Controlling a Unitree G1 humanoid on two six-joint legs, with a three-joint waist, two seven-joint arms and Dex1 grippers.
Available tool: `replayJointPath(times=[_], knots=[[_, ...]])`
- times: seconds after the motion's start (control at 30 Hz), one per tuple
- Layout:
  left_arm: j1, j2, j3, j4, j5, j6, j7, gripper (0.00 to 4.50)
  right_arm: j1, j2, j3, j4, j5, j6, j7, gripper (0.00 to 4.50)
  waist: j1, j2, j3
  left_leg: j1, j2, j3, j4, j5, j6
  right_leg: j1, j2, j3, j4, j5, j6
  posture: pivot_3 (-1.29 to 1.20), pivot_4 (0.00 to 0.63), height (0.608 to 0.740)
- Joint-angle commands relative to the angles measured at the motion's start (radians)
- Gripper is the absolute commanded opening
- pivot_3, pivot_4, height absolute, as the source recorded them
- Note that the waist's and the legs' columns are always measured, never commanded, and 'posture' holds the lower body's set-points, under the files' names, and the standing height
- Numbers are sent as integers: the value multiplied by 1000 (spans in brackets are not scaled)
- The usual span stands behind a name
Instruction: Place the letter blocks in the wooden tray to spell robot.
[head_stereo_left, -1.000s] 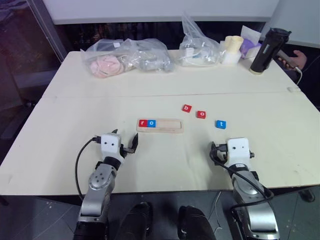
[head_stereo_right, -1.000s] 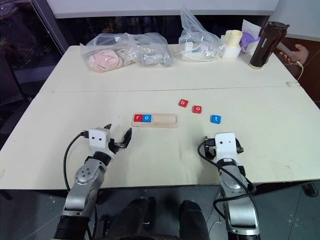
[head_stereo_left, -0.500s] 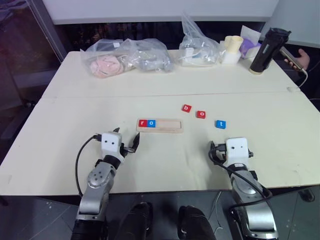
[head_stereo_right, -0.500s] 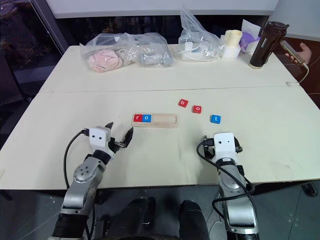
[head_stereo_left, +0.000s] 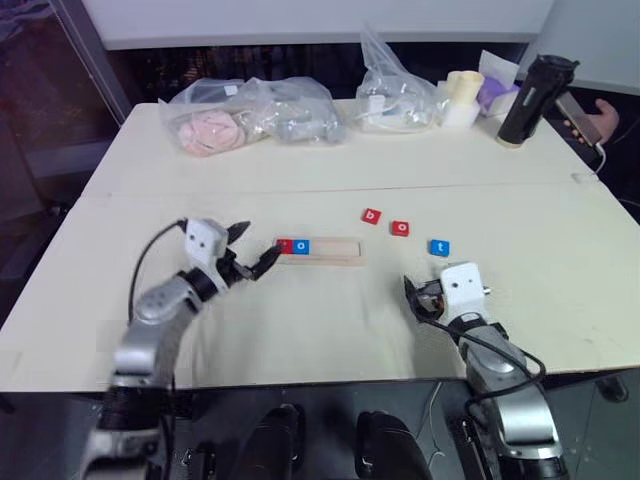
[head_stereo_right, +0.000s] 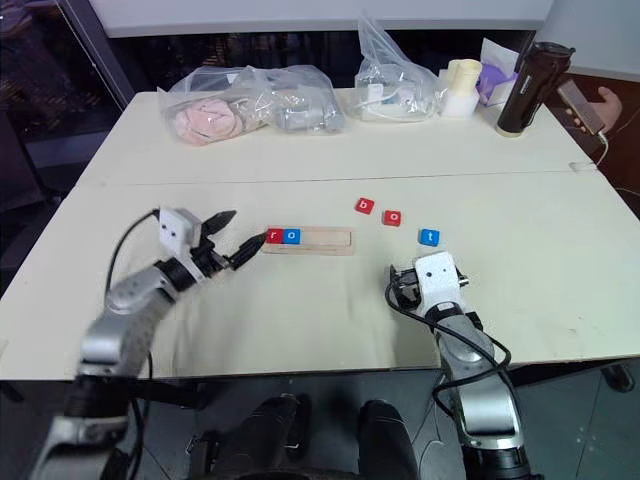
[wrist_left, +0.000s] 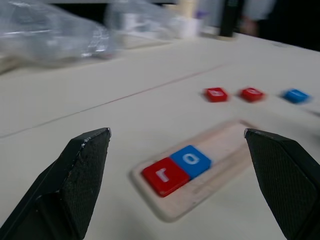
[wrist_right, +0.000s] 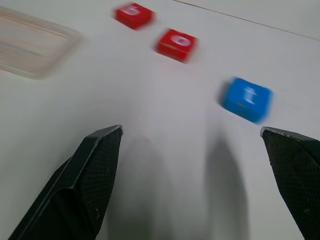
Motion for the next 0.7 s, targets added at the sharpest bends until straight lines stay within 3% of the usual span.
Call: replayJointPath(times=[0.03,0.13,0.3,0.47,0.7], knots=[[-81,73,5,106,-41,24,-189,4500,-32,-55,-14,-112,61,54,93,4485,1,0,0,0,0,0,0,0,0,0,0,0,-1,0,0,0,150,738],[-244,150,-93,369,44,-57,-454,4500,-45,-172,-39,-208,171,136,252,4485,9,0,0,0,0,0,0,0,0,0,0,0,-1,0,0,0,150,738],[-440,134,-200,727,189,-272,-661,4500,-54,-257,-63,-237,224,164,310,4485,6,-1,0,-1,0,1,1,0,0,2,-1,0,-3,0,0,0,150,738],[-608,66,-243,1032,314,-475,-712,4500,-58,-277,-70,-274,241,194,302,4485,6,-3,2,-4,-1,1,2,0,1,-1,-2,0,-3,3,3,0,150,738],[-719,8,-235,1218,427,-622,-616,4500,-22,-263,-71,-360,244,241,259,4485,5,-6,3,-5,-1,1,3,-1,3,-2,-2,0,-3,6,3,0,150,738]])
